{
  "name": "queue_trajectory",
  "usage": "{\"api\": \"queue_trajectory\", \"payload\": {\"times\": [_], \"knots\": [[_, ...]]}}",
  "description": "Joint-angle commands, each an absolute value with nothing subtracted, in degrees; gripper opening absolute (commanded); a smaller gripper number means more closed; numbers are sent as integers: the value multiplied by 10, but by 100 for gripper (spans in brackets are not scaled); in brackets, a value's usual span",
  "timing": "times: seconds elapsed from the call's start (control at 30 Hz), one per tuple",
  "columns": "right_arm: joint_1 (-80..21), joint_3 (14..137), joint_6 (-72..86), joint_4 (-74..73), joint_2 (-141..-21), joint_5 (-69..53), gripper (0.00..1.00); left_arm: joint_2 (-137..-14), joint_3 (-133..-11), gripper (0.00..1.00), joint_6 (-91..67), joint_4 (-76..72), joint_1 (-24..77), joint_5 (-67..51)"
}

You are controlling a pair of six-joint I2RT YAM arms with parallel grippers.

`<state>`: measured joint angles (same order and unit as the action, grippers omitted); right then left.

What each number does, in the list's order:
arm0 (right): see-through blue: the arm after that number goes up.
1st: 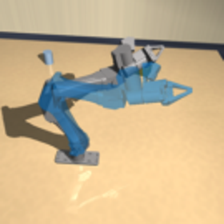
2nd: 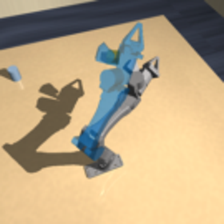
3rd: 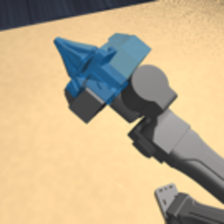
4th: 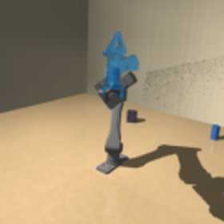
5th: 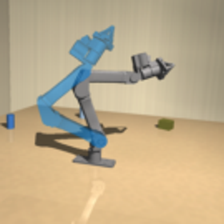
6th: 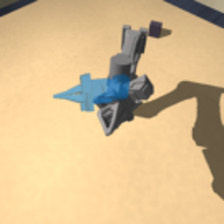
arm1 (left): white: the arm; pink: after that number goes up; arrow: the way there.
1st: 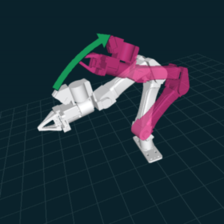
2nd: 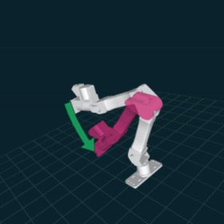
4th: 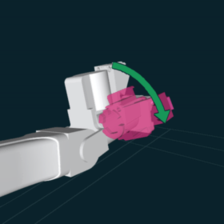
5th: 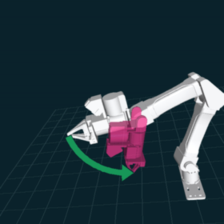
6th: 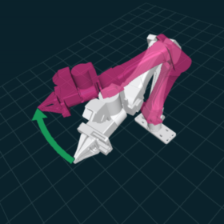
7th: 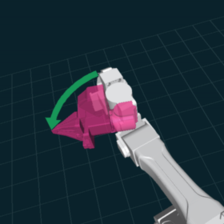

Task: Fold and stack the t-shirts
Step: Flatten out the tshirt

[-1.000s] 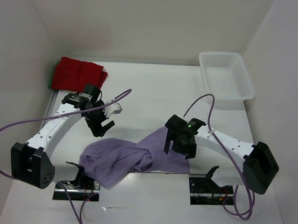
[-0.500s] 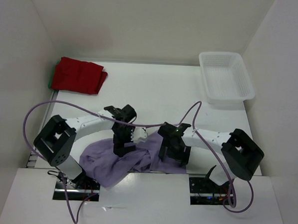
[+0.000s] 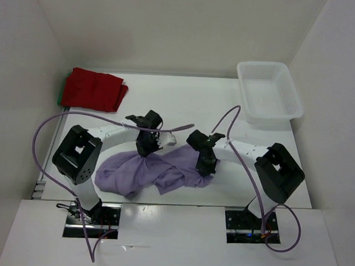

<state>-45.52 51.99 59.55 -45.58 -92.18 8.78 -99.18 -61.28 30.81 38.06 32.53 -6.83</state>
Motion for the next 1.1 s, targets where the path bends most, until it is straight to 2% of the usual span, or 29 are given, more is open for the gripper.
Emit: {"api": "queue_trajectory", "payload": {"times": [0.0,0.07,0.1,0.13,0.17,0.2,0.23,0.27,0.3,0.47,0.6,0.63,0.87,1.07], "knots": [[-388,545,529,-434,-926,159,0,-979,-694,0,289,306,294,31],[-333,545,506,-400,-911,131,0,-968,-720,3,289,297,289,37],[-320,545,484,-390,-911,123,0,-956,-738,9,297,297,289,28],[-311,545,476,-385,-906,123,4,-951,-746,22,303,314,289,12],[-311,556,469,-385,-906,123,31,-946,-753,36,309,334,289,-12],[-311,562,461,-385,-906,123,44,-933,-753,54,316,355,289,-38],[-311,567,456,-399,-906,123,54,-923,-753,61,328,394,289,-93],[-311,567,456,-404,-906,128,69,-912,-741,67,335,410,289,-114],[-311,567,456,-404,-906,128,75,-885,-730,70,341,435,289,-129],[-306,548,470,-412,-854,134,91,-806,-663,74,336,440,230,-74],[-301,536,482,-412,-822,134,100,-806,-657,74,330,435,109,-90],[-294,524,482,-412,-822,134,100,-821,-650,74,330,430,69,-95],[-275,519,492,-406,-838,127,100,-922,-634,74,325,389,-35,-140],[-258,470,503,-360,-844,78,100,-959,-603,74,337,379,-35,-166]]}}
